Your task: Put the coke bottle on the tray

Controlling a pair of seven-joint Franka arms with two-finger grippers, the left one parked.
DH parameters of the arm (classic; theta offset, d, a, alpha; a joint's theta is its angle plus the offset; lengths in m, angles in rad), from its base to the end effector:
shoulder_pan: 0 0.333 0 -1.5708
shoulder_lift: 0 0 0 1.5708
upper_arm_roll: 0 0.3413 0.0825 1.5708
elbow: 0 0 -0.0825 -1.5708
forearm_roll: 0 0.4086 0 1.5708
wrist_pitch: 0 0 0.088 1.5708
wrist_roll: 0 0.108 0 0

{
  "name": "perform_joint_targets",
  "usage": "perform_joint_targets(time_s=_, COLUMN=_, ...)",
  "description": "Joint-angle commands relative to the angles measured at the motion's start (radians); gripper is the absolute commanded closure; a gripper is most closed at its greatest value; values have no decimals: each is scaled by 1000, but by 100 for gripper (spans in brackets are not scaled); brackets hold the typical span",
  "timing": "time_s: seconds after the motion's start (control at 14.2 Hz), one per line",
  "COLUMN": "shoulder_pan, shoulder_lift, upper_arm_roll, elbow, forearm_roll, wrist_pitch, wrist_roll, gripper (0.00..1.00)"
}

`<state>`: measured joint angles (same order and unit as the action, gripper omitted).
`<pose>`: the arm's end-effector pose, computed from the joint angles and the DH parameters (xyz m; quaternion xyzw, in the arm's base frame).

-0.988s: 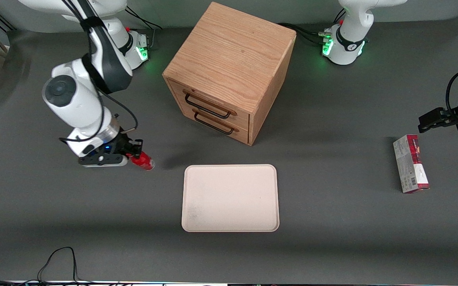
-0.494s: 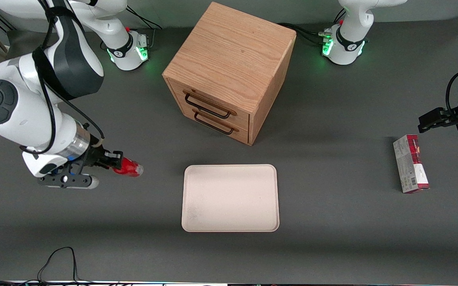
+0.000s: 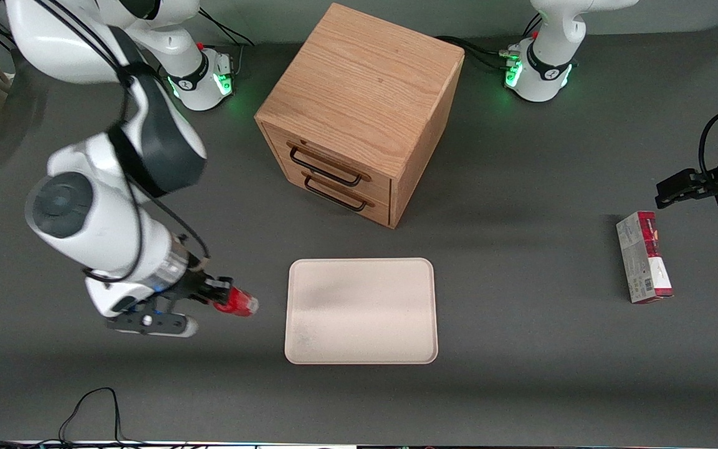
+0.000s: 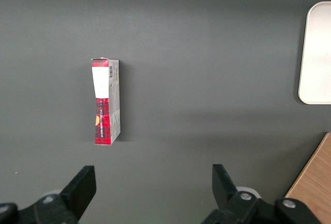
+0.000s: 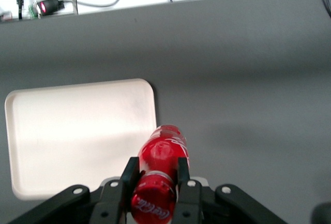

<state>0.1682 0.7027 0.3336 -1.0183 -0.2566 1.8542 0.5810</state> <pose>0.7481 0.2821 0.4822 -0.9947 0.0597 -0.0812 0.0226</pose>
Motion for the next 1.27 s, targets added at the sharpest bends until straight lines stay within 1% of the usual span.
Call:
perform_joint_targets(time_s=0.0, shoulder_pan=27, shoulder_lift=139, upper_arm_roll=71, elbow=87, forearm_roll=-137, wrist_pitch=97, wrist_roll=117, gripper=100)
perform_joint_targets(time_s=0.14, shoulder_pan=27, shoulder_lift=168, upper_arm_roll=76, elbow=87, forearm_roll=-138, wrist_pitch=176, wrist_roll=128, gripper=100)
perform_joint_targets(time_s=0.28, shoulder_pan=48, shoulder_lift=217, upper_arm_roll=74, elbow=84, forearm_roll=-139, wrist_pitch=232, wrist_roll=161, gripper=100)
perform_joint_targets(time_s=0.64, shoulder_pan=54, shoulder_lift=247, upper_arm_roll=68, elbow=63, forearm_roll=-167, wrist_pitch=253, wrist_roll=157, gripper=100)
perform_joint_targets(time_s=0.71, shoulder_pan=57, shoulder_lift=247, upper_arm_roll=68, elbow=58, forearm_roll=-168, wrist_pitch=253, wrist_roll=161, gripper=67)
perform_joint_targets(time_s=0.78, shoulder_pan=57, shoulder_lift=247, upper_arm_roll=67, elbow=44, forearm_roll=-174, wrist_pitch=258, wrist_roll=160, gripper=1)
perform_joint_targets(time_s=0.85, shoulder_pan=60, shoulder_lift=245, upper_arm_roll=67, elbow=29, forearm_roll=-194, wrist_pitch=281, wrist_roll=165, gripper=0)
perform_joint_targets(time_s=0.99, shoulder_pan=59, shoulder_lift=245, upper_arm_roll=65, elbow=12, forearm_roll=-197, wrist_pitch=313, wrist_roll=183, gripper=0)
perform_joint_targets(time_s=1.13, shoulder_pan=56, shoulder_lift=233, upper_arm_roll=64, elbow=14, forearm_roll=-197, wrist_pitch=307, wrist_roll=180, gripper=0)
perform_joint_targets(time_s=1.2, shoulder_pan=54, shoulder_lift=215, upper_arm_roll=58, elbow=12, forearm_roll=-197, wrist_pitch=281, wrist_roll=177, gripper=0)
